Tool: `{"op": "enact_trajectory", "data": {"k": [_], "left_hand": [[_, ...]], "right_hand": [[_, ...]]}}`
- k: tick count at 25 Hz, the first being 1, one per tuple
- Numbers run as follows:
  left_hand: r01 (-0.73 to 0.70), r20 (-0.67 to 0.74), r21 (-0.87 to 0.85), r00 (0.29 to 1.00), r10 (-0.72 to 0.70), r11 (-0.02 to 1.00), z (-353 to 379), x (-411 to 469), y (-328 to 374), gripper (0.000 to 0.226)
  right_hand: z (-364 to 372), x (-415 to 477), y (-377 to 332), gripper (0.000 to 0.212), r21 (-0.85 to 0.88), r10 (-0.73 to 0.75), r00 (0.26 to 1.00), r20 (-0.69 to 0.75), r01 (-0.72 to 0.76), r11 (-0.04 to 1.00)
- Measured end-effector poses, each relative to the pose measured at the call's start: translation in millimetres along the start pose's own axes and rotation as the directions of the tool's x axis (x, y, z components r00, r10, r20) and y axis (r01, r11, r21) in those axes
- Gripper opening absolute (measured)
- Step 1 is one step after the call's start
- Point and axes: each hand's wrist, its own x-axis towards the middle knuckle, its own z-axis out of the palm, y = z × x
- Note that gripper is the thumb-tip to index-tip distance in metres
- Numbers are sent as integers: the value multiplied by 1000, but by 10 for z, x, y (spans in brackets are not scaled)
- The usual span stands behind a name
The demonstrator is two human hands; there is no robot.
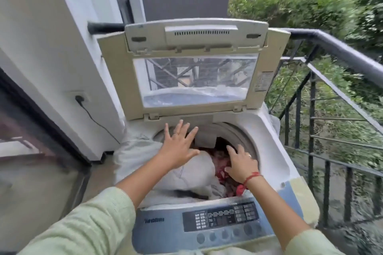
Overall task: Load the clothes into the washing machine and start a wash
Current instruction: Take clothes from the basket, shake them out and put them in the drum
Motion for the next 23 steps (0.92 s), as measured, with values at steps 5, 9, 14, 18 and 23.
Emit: {"op": "enact_trajectory", "data": {"k": [5, 9, 14, 18, 23], "left_hand": [[179, -126, -165, 971, -201, 970, 333, -772, -722, 77], [374, -259, -318, 850, -459, 871, 688, -1566, -1400, 76], [418, 247, -113, 890, -382, 901, 1091, -2012, -1900, 131], [351, 342, -205, 900, -270, 914, 1408, -1804, -1770, 140], [434, 197, -636, 891, -409, 638, 1564, -1689, -1434, 73]], "right_hand": [[-22, 93, -1018, 67, 140, -505, 847, -164, 527, 838], [66, -61, -2043, 112, 320, -757, 653, -27, 723, 612], [215, -331, -2747, 102, 81, -617, 714, 331, 630, 772], [290, -551, -2951, 47, -6, -549, 815, 186, 560, 828], [546, -589, -3041, 27, -204, -649, 761, 11, 637, 744]]}}
